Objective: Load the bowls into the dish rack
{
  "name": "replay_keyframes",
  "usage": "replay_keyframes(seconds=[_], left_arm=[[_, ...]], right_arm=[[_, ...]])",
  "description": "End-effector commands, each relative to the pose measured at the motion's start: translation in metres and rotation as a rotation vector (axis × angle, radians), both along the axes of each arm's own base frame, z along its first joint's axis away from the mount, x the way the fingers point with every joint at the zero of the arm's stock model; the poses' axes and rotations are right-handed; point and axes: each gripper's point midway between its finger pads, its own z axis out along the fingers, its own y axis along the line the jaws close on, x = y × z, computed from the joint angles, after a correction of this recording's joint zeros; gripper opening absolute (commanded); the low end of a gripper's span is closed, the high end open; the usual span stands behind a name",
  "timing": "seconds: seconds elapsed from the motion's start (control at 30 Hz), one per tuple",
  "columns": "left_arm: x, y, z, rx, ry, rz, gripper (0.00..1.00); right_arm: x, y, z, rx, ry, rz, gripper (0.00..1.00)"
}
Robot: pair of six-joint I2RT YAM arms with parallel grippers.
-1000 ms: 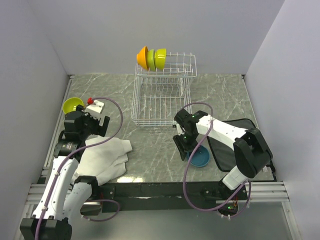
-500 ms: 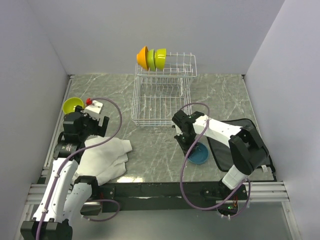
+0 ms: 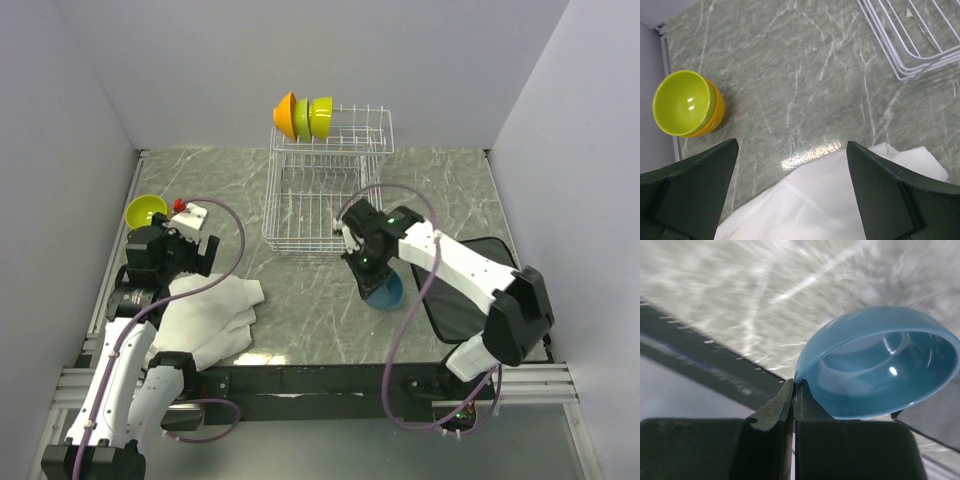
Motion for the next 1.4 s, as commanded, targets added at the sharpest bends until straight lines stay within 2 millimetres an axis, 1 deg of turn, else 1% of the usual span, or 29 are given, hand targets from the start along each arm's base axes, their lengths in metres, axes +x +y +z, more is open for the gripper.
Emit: replay_keyframes(seconds=[0.0,0.03,0.1,0.13,0.2,0.23,0.3,0.33,0.37,0.4,0.43,0.47,0.5,0.53,0.57,0.6,0.63,0.67,0.7,0.73,0.8,0.87,1.0,1.03,1.1,1.17,1.2,1.3,1.37], left_arm=[[0.01,-0.007,0.027,0.001,-0.046,-0.052,0.97],[0.013,-0.008,0.031,0.002,-0.053,-0.057,0.97],[0.019,-0.01,0.038,0.003,-0.061,-0.074,0.97],[0.023,-0.012,0.041,0.002,-0.07,-0.08,0.97],[0.029,-0.017,0.045,-0.013,-0.066,-0.107,0.97],[0.032,-0.02,0.047,-0.022,-0.065,-0.117,0.97],[0.04,-0.028,0.054,-0.047,-0.064,-0.153,0.98],[0.044,-0.03,0.056,-0.054,-0.063,-0.159,0.98],[0.052,-0.032,0.061,-0.066,-0.057,-0.162,0.98],[0.055,-0.035,0.063,-0.071,-0.053,-0.176,0.98],[0.059,-0.036,0.065,-0.071,-0.048,-0.183,0.98],[0.068,-0.037,0.07,-0.063,-0.044,-0.188,0.98],[0.073,-0.037,0.072,-0.057,-0.044,-0.187,0.99],[0.077,-0.036,0.08,-0.051,-0.055,-0.188,0.99],[0.084,-0.036,0.077,-0.042,-0.041,-0.191,0.99],[0.086,-0.037,0.077,-0.04,-0.032,-0.192,0.99],[0.09,-0.037,0.084,-0.039,-0.043,-0.194,0.99],[0.095,-0.038,0.079,-0.034,-0.023,-0.197,0.99],[0.095,-0.039,0.077,-0.032,-0.007,-0.201,0.99],[0.098,-0.039,0.081,-0.03,-0.009,-0.201,0.99],[0.102,-0.042,0.075,-0.034,0.021,-0.203,0.99],[0.104,-0.043,0.071,-0.031,0.05,-0.207,0.99],[0.107,-0.042,0.063,-0.016,0.093,-0.201,0.99],[0.108,-0.041,0.06,-0.007,0.115,-0.2,0.99],[0.109,-0.041,0.056,0.002,0.14,-0.203,0.99],[0.113,-0.04,0.054,0.009,0.168,-0.199,0.99],[0.116,-0.04,0.06,0.011,0.161,-0.199,0.99],[0.121,-0.039,0.057,0.015,0.189,-0.19,0.99],[0.123,-0.039,0.049,0.019,0.218,-0.188,0.99]], right_arm=[[-0.003,0.004,0.076,0.128,-0.12,0.122,0.0],[0.002,0.007,0.091,0.16,-0.158,0.138,0.0],[0.005,0.007,0.106,0.195,-0.199,0.194,0.0],[0.01,0.015,0.125,0.249,-0.236,0.218,0.0],[0.03,0.022,0.144,0.306,-0.309,0.249,0.0],[0.043,0.03,0.173,0.369,-0.381,0.264,0.0],[0.072,0.043,0.201,0.477,-0.464,0.26,0.0],[0.088,0.048,0.232,0.534,-0.555,0.253,0.0],[0.117,0.051,0.249,0.606,-0.615,0.228,0.0],[0.131,0.053,0.264,0.661,-0.638,0.201,0.0],[0.159,0.059,0.288,0.719,-0.706,0.185,0.0],[0.173,0.057,0.299,0.762,-0.722,0.158,0.0],[0.181,0.052,0.321,0.869,-0.704,0.125,0.0],[0.204,0.054,0.33,0.937,-0.728,0.115,0.0],[0.212,0.052,0.34,1.018,-0.675,0.032,0.0],[0.221,0.043,0.334,1.087,-0.614,0.005,0.0],[0.235,0.041,0.36,1.182,-0.729,0.056,0.0],[0.237,0.041,0.365,1.27,-0.648,-0.02,0.0],[0.239,0.038,0.359,1.294,-0.634,0.0,0.0],[0.249,0.04,0.359,1.319,-0.662,0.046,0.0],[0.252,0.042,0.363,1.366,-0.603,0.065,0.0],[0.258,0.047,0.357,1.411,-0.569,0.122,0.0],[0.273,0.046,0.362,1.464,-0.6,0.171,0.0],[0.284,0.042,0.356,1.471,-0.621,0.167,0.0],[0.295,0.038,0.349,1.487,-0.609,0.141,0.0],[0.301,0.032,0.349,1.498,-0.628,0.141,0.0],[0.308,0.031,0.342,1.498,-0.62,0.128,0.0],[0.319,0.023,0.335,1.502,-0.629,0.128,0.0],[0.321,0.02,0.337,1.509,-0.642,0.146,0.0]])
